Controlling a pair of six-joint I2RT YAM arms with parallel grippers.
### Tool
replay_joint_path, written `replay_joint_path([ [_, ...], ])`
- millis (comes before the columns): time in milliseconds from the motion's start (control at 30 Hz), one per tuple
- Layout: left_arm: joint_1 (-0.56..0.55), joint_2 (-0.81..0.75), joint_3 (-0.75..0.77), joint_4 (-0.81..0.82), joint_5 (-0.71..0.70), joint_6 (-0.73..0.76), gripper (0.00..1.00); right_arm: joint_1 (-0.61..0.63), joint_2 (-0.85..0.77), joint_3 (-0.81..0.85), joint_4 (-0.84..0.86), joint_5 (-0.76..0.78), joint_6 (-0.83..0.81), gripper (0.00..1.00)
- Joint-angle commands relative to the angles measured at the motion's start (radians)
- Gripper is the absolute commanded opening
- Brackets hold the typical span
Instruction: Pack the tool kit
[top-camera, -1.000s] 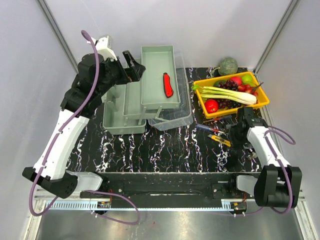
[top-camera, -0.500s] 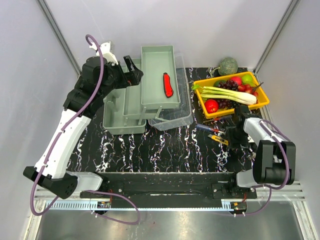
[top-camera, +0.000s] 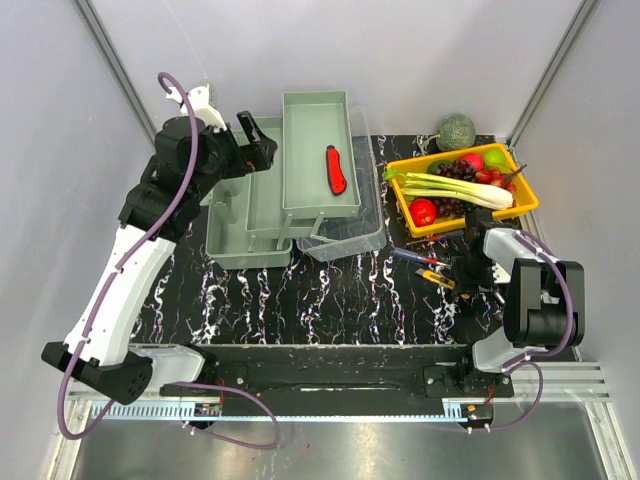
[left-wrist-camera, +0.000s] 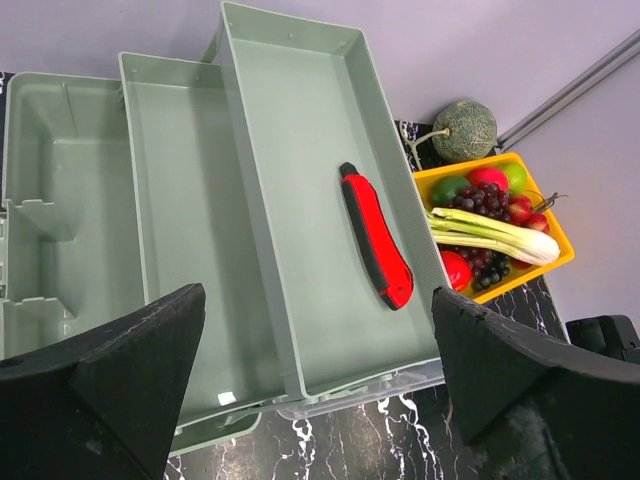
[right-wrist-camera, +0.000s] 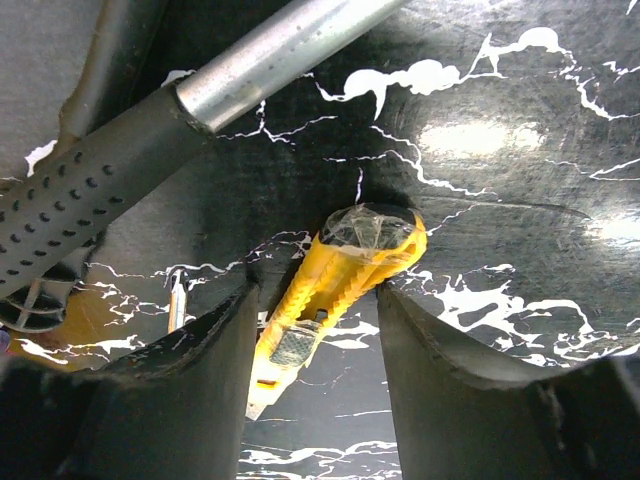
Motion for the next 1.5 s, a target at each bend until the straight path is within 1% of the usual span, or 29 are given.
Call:
replay_joint_path([
  [0,0.012,-0.037,-0.012,0.032,-0.033,0.009,0.99,-0.006,0.038,0.018,0.002,0.019,0.007,0.55],
  [33,0.012,-0.040,-0.014,0.032,-0.034,0.009,0.99,-0.006,0.043,0.019,0.002,0.019,0.004,0.52],
  [100,0.013,-0.043,-0.015,0.032,-0.033,0.008,0.99,-0.006,0.051,0.022,0.006,0.019,-0.016,0.41],
  [133,0.015,-0.045,-0.017,0.032,-0.031,0.008,0.99,-0.006,0.052,0.025,0.008,0.021,-0.030,0.34],
  [200,0.015,-0.046,-0.018,0.032,-0.025,0.008,0.99,-0.006,0.046,0.027,0.008,0.024,-0.050,0.17],
  [233,0.015,-0.046,-0.018,0.032,-0.019,0.008,0.99,-0.006,0.040,0.028,0.009,0.024,-0.062,0.12],
  [333,0.015,-0.045,-0.015,0.034,0.010,0.008,0.99,-0.006,0.011,0.028,0.006,0.019,-0.097,0.00],
  [500,0.016,-0.037,-0.012,0.049,0.089,0.012,0.99,-0.006,-0.099,0.030,-0.020,0.031,-0.137,0.00],
  [633,0.016,-0.025,-0.015,0.083,0.255,0.023,0.99,-0.006,-0.254,0.035,-0.069,0.036,-0.156,0.00],
  [733,0.004,-0.014,-0.032,0.146,0.420,0.035,0.99,-0.006,-0.377,0.042,-0.075,-0.005,-0.199,0.00],
  [800,-0.034,-0.001,-0.040,0.172,0.474,0.051,0.99,-0.006,-0.448,0.061,-0.083,-0.042,-0.229,0.00],
  [900,-0.126,0.030,-0.026,0.184,0.498,0.106,0.99,-0.004,-0.538,0.113,-0.075,-0.087,-0.294,0.00],
  [1000,-0.200,0.091,-0.005,0.210,0.567,0.117,0.99,-0.003,-0.597,0.171,-0.003,-0.160,-0.372,0.00],
  [1067,-0.253,0.140,0.020,0.221,0.587,0.120,0.99,0.000,-0.617,0.217,0.060,-0.250,-0.432,0.00],
  [1167,-0.327,0.211,0.070,0.220,0.576,0.124,0.99,0.017,-0.623,0.284,0.144,-0.349,-0.484,0.00],
  [1300,-0.387,0.298,0.150,0.197,0.564,0.147,0.99,0.054,-0.615,0.357,0.259,-0.479,-0.515,0.00],
  [1367,-0.402,0.323,0.190,0.174,0.538,0.170,0.99,0.075,-0.605,0.384,0.299,-0.499,-0.525,0.00],
  [1400,-0.404,0.328,0.205,0.164,0.524,0.176,0.99,0.127,-0.591,0.406,0.310,-0.495,-0.538,0.00],
  [1433,-0.404,0.328,0.218,0.154,0.494,0.180,0.99,0.156,-0.571,0.425,0.319,-0.486,-0.547,0.00],
  [1467,-0.402,0.323,0.224,0.140,0.430,0.183,0.99,0.192,-0.546,0.450,0.333,-0.478,-0.561,0.00],
])
